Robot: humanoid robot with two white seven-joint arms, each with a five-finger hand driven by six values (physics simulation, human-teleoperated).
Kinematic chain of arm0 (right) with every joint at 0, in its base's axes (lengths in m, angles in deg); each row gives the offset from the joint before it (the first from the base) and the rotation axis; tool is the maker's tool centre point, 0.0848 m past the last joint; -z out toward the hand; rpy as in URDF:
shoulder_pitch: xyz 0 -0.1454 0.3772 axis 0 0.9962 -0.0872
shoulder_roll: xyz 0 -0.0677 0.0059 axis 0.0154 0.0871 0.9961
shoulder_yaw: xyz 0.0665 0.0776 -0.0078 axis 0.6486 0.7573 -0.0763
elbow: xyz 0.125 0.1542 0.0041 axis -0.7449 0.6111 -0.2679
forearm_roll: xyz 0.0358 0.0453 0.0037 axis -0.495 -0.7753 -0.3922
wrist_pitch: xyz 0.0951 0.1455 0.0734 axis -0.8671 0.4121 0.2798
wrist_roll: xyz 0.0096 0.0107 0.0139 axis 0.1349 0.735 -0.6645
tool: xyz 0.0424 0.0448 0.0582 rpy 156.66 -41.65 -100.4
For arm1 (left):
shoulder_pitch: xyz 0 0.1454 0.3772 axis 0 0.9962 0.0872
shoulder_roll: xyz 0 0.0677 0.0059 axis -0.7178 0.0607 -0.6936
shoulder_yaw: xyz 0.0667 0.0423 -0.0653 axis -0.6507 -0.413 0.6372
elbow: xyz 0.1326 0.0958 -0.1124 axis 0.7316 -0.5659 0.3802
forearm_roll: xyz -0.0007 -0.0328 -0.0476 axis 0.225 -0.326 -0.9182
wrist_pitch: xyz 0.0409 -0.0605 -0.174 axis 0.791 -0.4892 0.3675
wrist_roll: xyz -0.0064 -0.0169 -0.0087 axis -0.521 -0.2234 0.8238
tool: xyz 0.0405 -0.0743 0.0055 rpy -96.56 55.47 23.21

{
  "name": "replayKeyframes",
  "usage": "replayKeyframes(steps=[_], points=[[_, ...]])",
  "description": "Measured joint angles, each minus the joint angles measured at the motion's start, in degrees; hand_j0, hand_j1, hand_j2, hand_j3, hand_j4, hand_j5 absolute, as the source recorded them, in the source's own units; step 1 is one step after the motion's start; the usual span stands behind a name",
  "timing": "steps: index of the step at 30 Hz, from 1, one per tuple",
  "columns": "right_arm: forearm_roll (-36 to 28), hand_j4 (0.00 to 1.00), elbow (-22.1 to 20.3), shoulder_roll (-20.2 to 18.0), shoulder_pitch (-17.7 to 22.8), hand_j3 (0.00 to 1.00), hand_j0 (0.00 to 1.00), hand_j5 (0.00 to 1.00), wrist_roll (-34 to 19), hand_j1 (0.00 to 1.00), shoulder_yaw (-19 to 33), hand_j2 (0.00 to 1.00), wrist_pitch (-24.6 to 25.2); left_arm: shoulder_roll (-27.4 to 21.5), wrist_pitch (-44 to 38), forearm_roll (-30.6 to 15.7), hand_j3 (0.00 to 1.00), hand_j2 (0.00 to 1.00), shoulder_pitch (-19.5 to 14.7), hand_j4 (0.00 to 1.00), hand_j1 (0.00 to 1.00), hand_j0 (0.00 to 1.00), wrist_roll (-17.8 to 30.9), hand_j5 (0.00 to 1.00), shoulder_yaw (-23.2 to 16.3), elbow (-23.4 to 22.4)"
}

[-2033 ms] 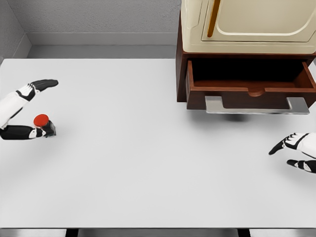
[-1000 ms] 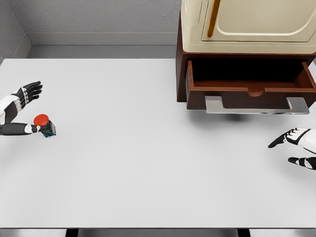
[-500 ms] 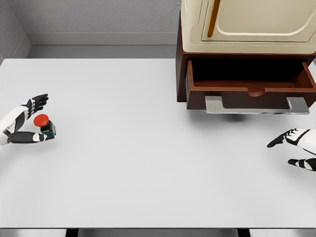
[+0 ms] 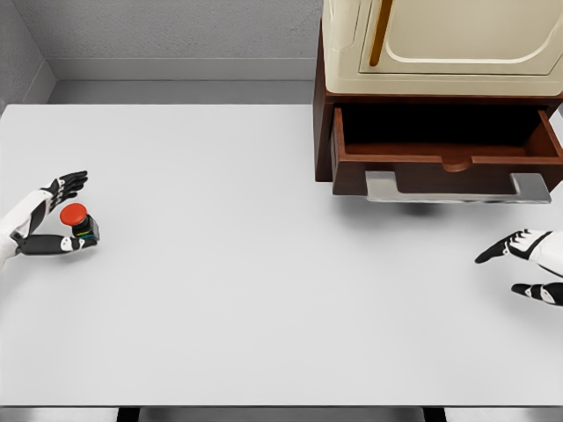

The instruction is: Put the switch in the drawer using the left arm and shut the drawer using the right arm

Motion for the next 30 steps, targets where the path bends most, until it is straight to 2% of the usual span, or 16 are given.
replayKeyframes(steps=[3, 10, 13, 16, 20, 22, 30], points=[[0.0, 0.72, 0.0, 0.1, 0.1, 0.72, 0.72, 0.72, -0.1, 0.72, 0.3, 0.72, 0.0, 0.1, 0.9, 1.0, 0.83, 0.83, 0.4, 0.83, 0.83, 0.83, 0.0, 0.83, 0.4, 0.0], [0.0, 0.73, 0.0, 0.1, 0.1, 0.73, 0.73, 0.73, -0.1, 0.73, 0.4, 0.73, 0.0, 0.0, 1.1, 2.0, 0.83, 0.83, 0.5, 0.83, 0.83, 0.83, 0.0, 0.83, 0.7, -0.7], [0.0, 0.73, 0.0, 0.0, 0.1, 0.73, 0.73, 0.73, -0.1, 0.73, 0.4, 0.73, 0.0, -0.1, 0.9, 2.2, 0.69, 0.69, 0.5, 0.69, 0.69, 0.69, 0.0, 0.69, 0.7, -1.2], [0.1, 0.73, 0.0, -0.1, 0.1, 0.73, 0.73, 0.73, -0.1, 0.73, 0.4, 0.73, 0.0, -0.1, 0.9, 2.1, 0.68, 0.68, 0.7, 0.68, 0.68, 0.68, 0.0, 0.68, 0.7, -1.4], [0.1, 0.73, 0.0, -0.2, 0.1, 0.73, 0.73, 0.73, -0.1, 0.73, 0.4, 0.73, 0.0, 0.0, 0.9, 1.7, 0.50, 0.50, 1.1, 0.50, 0.50, 0.50, 0.0, 0.50, 0.7, -1.3], [0.1, 0.73, 0.0, -0.1, 0.1, 0.73, 0.73, 0.73, -0.1, 0.73, 0.4, 0.73, 0.0, 0.0, 0.8, 1.8, 0.45, 0.45, 1.1, 0.45, 0.45, 0.45, 0.0, 0.45, 0.7, -1.2], [0.1, 0.73, 0.0, -0.1, 0.2, 0.73, 0.73, 0.73, -0.1, 0.73, 0.4, 0.73, 0.0, 0.1, 0.8, 2.0, 0.39, 0.39, 0.4, 0.39, 0.39, 0.39, 0.0, 0.39, 0.8, -0.7]])
